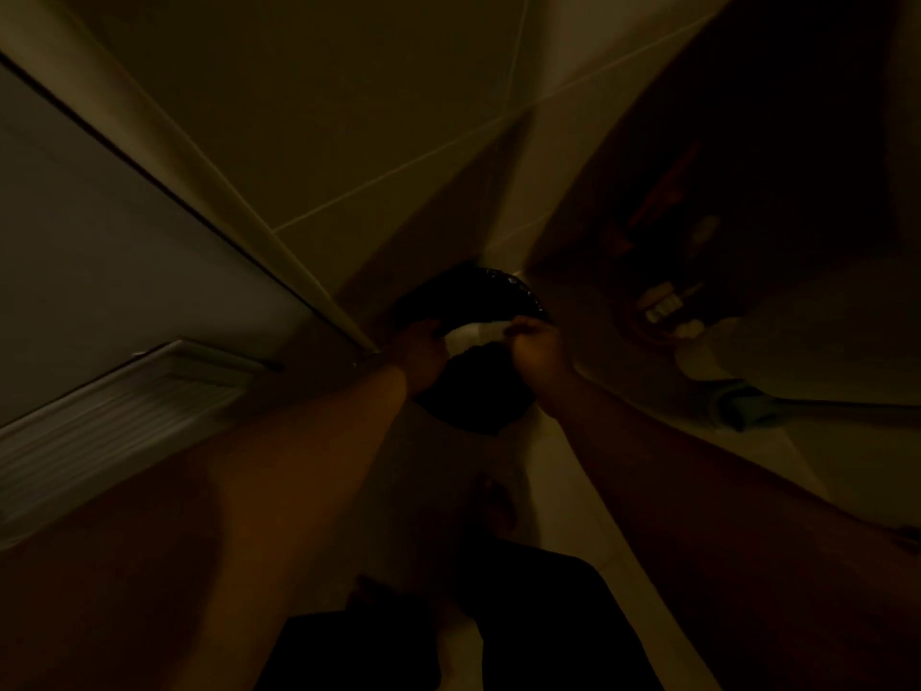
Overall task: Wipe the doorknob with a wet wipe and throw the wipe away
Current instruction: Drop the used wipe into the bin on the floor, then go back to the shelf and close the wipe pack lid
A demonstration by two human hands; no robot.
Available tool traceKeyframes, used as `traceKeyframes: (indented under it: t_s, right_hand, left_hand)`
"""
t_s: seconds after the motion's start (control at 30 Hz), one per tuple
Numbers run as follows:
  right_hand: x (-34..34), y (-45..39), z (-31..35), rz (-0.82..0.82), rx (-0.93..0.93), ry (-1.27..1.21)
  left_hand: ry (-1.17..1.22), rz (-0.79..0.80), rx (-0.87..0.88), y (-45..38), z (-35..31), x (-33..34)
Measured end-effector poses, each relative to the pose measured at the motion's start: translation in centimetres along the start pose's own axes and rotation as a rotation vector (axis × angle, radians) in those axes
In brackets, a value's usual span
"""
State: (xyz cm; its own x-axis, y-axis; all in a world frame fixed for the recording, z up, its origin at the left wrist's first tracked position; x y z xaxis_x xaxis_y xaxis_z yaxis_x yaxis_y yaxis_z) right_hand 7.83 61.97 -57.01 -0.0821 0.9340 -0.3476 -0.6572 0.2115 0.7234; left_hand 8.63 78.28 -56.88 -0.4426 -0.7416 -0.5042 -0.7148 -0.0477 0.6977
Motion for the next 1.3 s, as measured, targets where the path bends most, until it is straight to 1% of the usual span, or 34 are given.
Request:
traceKeyframes:
  t_s: [0.1, 0.2, 0.33, 0.47, 0.57, 0.67, 0.73, 0.83, 0.93, 1.03, 1.17, 1.3]
  right_hand:
    - [0.0, 0.7, 1.1, 0.036, 0.008, 0.023]
    - [-0.7, 3.8, 3.6, 0.083, -0.033, 0.139]
    - [-1.9, 8.5, 6.6, 0.177, -0.125, 0.35]
    - [-3.7, 14.6, 11.1, 0.251, -0.208, 0.548]
    - [-5.7, 20.2, 15.1, 0.23, -0.266, 0.634]
    - [-7.7, 25.5, 19.2, 0.22, -0.385, 0.721]
    - [-9.5, 28.8, 22.1, 0.185, -0.432, 0.717]
    - [-12.5, 33.6, 25.7, 0.088, -0.529, 0.706]
    - [-15.3, 39.0, 27.8, 0.033, -0.585, 0.734]
    - [-18.6, 43.8, 29.1, -0.069, -0.624, 0.741]
    - [-24.3, 48.5, 29.0, -0.206, -0.642, 0.702]
    - [-31.0, 51.9, 27.4, -0.347, -0.616, 0.654]
  left_hand:
    - [-0.007, -0.019, -0.011, 1.3, -0.4, -1.4]
    - [-0.012, -0.057, -0.016, 3.2, -1.3, -3.6]
    - [-0.076, -0.003, -0.048, 7.6, -3.7, -6.7]
    - [-0.201, 0.018, 0.007, 13.9, -7.3, -10.9]
    - [-0.327, 0.012, 0.048, 18.9, -10.1, -14.3]
    - [-0.403, -0.009, 0.117, 23.9, -13.6, -17.7]
    - [-0.47, -0.061, 0.19, 27.2, -16.4, -20.0]
    - [-0.541, -0.135, 0.289, 32.4, -20.2, -22.8]
    - [-0.569, -0.184, 0.376, 37.9, -22.4, -25.1]
    - [-0.638, -0.266, 0.468, 42.4, -24.5, -26.9]
    - [-0.671, -0.327, 0.559, 47.0, -29.0, -27.0]
    - [-0.717, -0.327, 0.683, 50.6, -34.9, -24.0]
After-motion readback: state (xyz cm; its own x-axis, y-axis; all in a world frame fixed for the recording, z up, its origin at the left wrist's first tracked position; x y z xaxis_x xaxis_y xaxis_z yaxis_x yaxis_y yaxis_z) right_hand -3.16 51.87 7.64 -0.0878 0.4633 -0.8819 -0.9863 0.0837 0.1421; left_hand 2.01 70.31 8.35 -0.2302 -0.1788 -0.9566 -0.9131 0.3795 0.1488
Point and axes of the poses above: each hand's wrist, its own y-axis away from the middle knuckle, its own x-axis out of the palm, z = x × y, the point moved 4 cm from there along -y, towards the middle knuckle, and after that the axes turned 1 degree about -y, right-handed, at the moved point
